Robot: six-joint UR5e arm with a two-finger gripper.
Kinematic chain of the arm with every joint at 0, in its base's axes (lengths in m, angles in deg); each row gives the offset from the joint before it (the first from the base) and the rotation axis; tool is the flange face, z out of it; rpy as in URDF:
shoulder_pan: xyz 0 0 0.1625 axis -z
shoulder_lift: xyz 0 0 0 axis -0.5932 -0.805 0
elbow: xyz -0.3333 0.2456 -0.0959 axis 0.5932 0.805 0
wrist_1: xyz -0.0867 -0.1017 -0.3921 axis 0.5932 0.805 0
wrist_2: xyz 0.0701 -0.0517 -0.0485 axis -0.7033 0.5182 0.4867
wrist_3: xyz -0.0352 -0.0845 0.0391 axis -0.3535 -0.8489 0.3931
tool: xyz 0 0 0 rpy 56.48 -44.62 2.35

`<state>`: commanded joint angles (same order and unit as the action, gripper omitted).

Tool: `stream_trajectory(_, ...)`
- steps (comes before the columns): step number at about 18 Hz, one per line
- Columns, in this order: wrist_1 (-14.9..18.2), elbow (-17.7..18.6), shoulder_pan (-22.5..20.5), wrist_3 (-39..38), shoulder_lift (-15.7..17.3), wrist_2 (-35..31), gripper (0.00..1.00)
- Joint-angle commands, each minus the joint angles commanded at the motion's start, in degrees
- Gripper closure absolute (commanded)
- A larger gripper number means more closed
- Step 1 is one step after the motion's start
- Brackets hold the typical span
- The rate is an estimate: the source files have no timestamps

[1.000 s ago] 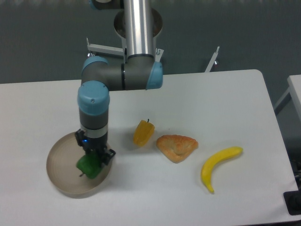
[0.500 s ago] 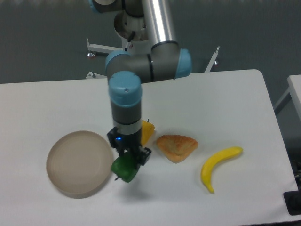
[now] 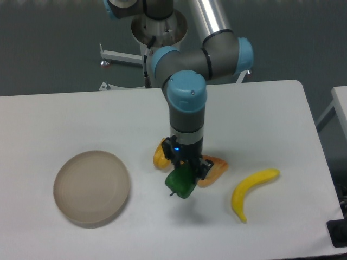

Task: Pick up the green pepper from the plate
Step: 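Lift the green pepper off the plate toward the bread slice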

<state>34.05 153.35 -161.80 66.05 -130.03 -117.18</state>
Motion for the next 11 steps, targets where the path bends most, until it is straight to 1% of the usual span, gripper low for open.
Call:
stream_trajectory(6, -0.53, 0.09, -0.09, 0.18, -0.26, -0.26, 0.6)
stream_trajectory(11, -0.09, 0.53, -0.44, 0.27, 0.0, -0.26, 0.6)
